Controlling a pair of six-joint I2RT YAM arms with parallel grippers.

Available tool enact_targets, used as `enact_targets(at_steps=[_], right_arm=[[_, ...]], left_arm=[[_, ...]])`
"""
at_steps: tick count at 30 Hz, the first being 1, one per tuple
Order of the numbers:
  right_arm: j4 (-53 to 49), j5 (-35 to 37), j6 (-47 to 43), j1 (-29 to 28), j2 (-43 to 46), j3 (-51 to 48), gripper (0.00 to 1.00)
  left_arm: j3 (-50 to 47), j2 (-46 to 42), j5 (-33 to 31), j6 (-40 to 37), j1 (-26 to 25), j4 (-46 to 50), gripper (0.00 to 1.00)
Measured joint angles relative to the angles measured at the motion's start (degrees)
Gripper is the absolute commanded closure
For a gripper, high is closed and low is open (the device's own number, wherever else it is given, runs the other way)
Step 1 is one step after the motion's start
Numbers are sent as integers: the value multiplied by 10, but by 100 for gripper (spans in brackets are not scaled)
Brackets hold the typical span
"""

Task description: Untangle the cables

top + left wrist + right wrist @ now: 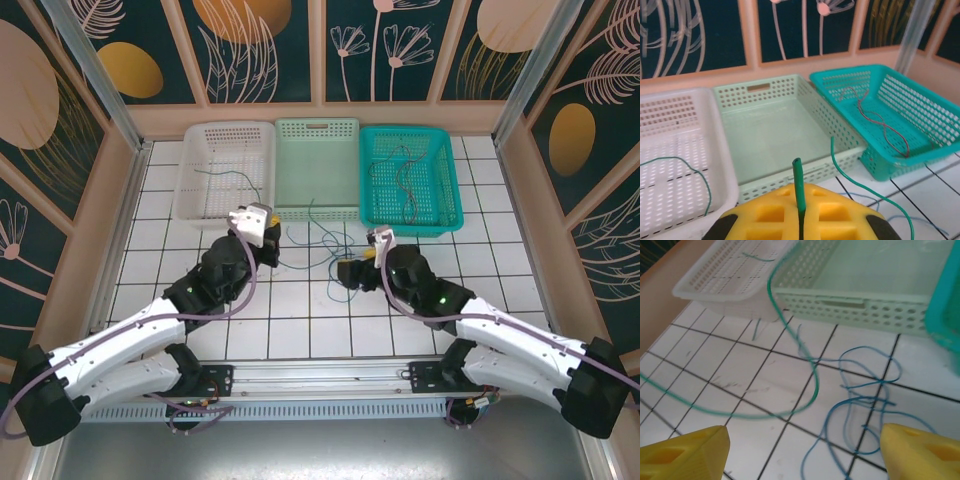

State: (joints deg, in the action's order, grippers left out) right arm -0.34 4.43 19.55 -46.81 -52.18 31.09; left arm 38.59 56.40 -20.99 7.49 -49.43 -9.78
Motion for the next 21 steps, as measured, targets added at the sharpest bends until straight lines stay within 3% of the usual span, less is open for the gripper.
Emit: enact_targets(at_steps=[6, 14, 21], right_arm=[[25, -55, -21, 72, -51, 16, 20], [80, -138, -32, 78, -170, 55, 18], [114, -168, -32, 78, -242, 96, 25]], left_arm=[[13, 21, 48, -26, 0, 6, 100], [16, 30, 93, -45, 0, 6, 100], [16, 31, 121, -55, 0, -6, 100]])
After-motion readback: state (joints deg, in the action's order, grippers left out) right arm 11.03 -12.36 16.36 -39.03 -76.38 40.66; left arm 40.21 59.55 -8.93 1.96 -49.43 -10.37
